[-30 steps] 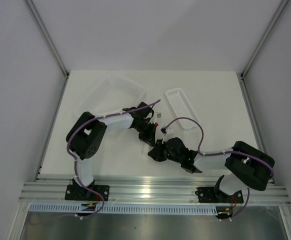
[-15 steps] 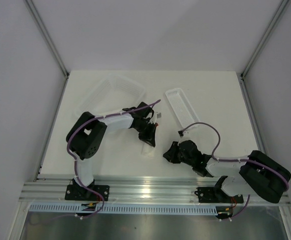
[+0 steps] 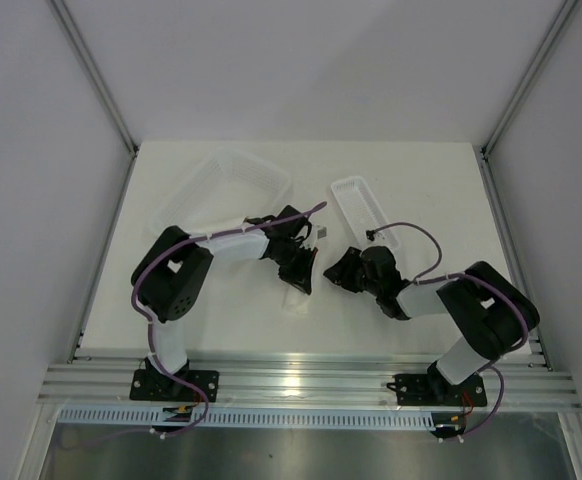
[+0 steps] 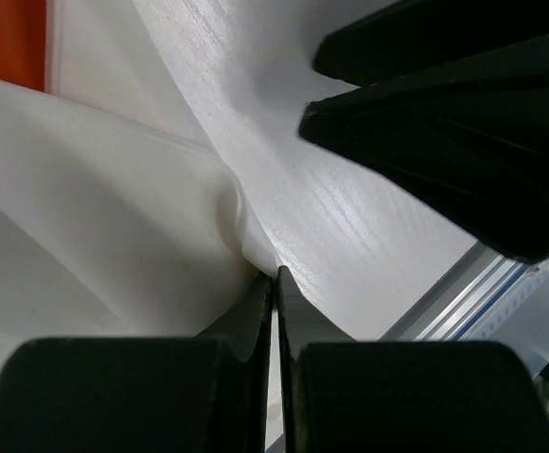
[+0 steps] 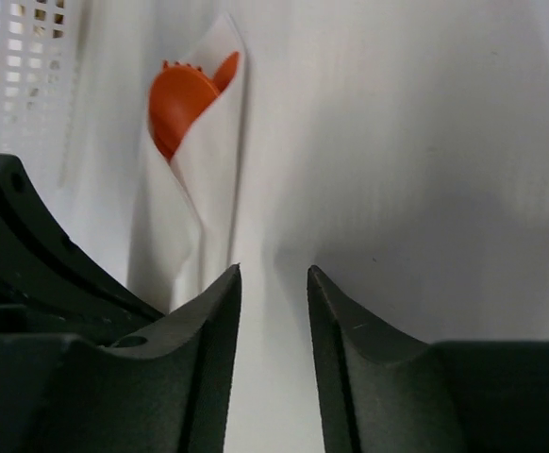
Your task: Place the utensils on the paper napkin and roll it up
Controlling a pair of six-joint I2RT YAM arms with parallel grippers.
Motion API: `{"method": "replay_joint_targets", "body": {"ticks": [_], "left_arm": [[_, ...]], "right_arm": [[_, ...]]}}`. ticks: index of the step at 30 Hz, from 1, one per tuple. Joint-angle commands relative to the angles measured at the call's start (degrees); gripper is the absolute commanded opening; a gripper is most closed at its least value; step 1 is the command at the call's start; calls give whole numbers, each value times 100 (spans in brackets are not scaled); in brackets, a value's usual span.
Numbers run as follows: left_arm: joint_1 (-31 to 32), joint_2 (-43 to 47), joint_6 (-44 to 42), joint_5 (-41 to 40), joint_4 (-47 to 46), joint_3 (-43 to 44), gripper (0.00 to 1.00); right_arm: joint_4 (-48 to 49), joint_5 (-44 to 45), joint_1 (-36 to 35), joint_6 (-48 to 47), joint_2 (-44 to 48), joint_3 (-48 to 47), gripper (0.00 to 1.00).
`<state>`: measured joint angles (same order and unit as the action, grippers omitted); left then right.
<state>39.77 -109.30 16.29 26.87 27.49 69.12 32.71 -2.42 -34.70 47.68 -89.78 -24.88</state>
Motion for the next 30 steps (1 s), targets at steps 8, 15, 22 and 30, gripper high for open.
{"method": "replay_joint_targets", "body": {"ticks": [8,15,22,30], "left_arm": [[110,233,-206,-244,-77,13,2],[172,251,-285,-332,-77,22,2],[189,251,-337,-376,-59,57,3],[330,330,-487,-508,-33,154,3]], "right_arm": [[1290,-277,33,470,-1226,-271,49],[1387,-207,51,540,-1569,-394,48],[1615,-303,77,716,-1841,-368,43],[1941,-295,77,918,-1938,-166,14]]}}
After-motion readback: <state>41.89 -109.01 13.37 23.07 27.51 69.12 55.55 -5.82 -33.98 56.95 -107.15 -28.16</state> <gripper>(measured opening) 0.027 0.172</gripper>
